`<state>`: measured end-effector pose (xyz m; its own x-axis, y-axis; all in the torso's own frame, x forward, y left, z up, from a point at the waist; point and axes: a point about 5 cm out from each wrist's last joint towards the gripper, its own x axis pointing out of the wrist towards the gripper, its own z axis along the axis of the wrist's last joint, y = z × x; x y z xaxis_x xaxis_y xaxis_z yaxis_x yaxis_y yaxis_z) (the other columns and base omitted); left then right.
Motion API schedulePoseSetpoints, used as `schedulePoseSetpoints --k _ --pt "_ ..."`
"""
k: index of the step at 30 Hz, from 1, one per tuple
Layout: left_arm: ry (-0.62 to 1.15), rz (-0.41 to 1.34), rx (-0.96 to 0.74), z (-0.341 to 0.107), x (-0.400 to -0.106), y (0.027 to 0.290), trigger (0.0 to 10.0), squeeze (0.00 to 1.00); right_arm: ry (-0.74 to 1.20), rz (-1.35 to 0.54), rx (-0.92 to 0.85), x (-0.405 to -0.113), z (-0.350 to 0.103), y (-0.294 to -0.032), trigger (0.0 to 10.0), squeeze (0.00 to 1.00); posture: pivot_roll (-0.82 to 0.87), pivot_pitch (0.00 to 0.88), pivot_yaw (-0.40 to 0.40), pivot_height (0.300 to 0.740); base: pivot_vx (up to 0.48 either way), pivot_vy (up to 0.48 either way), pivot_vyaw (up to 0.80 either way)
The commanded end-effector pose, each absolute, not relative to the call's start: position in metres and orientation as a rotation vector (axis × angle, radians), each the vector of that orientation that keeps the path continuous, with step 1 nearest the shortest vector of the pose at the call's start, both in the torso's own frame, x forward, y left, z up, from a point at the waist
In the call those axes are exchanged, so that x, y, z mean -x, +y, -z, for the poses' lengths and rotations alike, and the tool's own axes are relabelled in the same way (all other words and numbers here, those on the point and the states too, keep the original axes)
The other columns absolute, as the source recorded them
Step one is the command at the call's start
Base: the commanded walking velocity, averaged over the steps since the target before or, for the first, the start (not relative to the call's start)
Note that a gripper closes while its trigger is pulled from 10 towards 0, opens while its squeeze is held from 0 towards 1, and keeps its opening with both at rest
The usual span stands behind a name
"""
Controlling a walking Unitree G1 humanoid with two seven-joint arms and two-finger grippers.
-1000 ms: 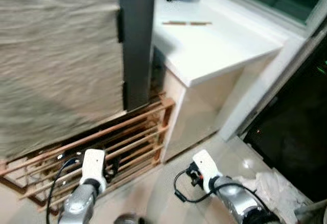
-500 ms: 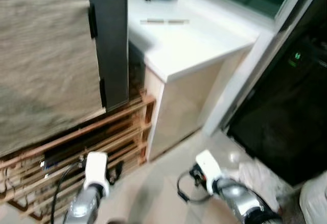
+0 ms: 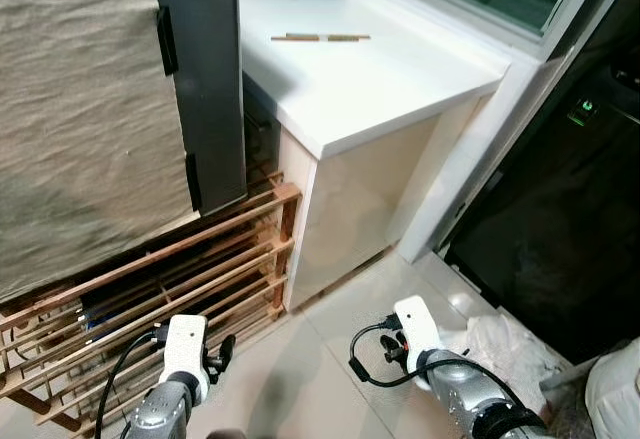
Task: Clothes washing
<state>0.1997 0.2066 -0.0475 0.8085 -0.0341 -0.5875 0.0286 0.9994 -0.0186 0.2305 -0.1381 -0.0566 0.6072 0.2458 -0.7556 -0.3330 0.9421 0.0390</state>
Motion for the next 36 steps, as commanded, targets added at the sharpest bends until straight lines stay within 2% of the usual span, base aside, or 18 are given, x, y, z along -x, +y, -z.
schedulePoseSetpoints --k 1,6,7,8,9,10,13,18,25,30,36 --pt "0.641 0.009 0.050 0.049 -0.202 0.206 10.0 0.00 0.892 -0.271 0.081 -0.226 0.061 -0.147 10.0 0.00 0.18 0.000 -0.109 0.740 0.000 0.000 0.00" --pt "0.670 -0.169 0.126 0.047 -0.212 0.229 10.0 0.00 0.932 -0.264 0.125 -0.220 0.065 -0.151 10.0 0.00 0.16 0.000 -0.107 0.740 0.000 0.000 0.00" --pt "0.680 -0.182 0.054 0.043 -0.216 0.240 10.0 0.00 0.933 -0.263 0.136 -0.221 0.065 -0.152 10.0 0.00 0.15 0.000 -0.100 0.740 0.000 0.000 0.00" --pt "0.680 -0.182 0.054 0.043 -0.216 0.240 10.0 0.00 0.933 -0.263 0.136 -0.221 0.065 -0.152 10.0 0.00 0.15 0.000 -0.100 0.740 0.000 0.000 0.00" --pt "0.699 -0.128 -0.071 0.042 -0.216 0.245 10.0 0.00 0.932 -0.260 0.143 -0.222 0.065 -0.154 10.0 0.00 0.15 0.000 -0.098 0.740 0.000 0.000 0.00" --pt "0.699 -0.128 -0.071 0.042 -0.216 0.245 10.0 0.00 0.932 -0.260 0.143 -0.222 0.065 -0.154 10.0 0.00 0.15 0.000 -0.098 0.740 0.000 0.000 0.00" --pt "0.806 -0.059 -0.163 0.055 -0.197 0.251 10.0 0.00 0.969 -0.243 0.155 -0.217 0.068 -0.160 10.0 0.00 0.13 0.000 -0.076 0.740 0.000 0.000 0.00" --pt "0.864 -0.031 -0.086 0.068 -0.181 0.238 10.0 0.00 1.020 -0.259 0.152 -0.204 0.076 -0.161 10.0 0.00 0.12 0.000 -0.065 0.740 0.000 0.000 0.00" --pt "0.859 -0.022 -0.032 0.073 -0.182 0.223 10.0 0.00 1.090 -0.217 0.139 -0.192 0.082 -0.168 10.0 0.00 0.13 0.000 -0.098 0.740 0.000 0.000 0.00" --pt "0.847 -0.010 -0.028 0.072 -0.186 0.217 10.0 0.00 1.112 -0.197 0.077 -0.190 0.083 -0.170 10.0 0.00 0.13 0.000 -0.109 0.740 0.000 0.000 0.00" --pt "0.845 0.016 -0.022 0.074 -0.185 0.209 10.0 0.00 1.220 -0.144 -0.096 -0.180 0.087 -0.166 10.0 0.00 0.12 0.000 -0.088 0.740 0.000 0.000 0.00"
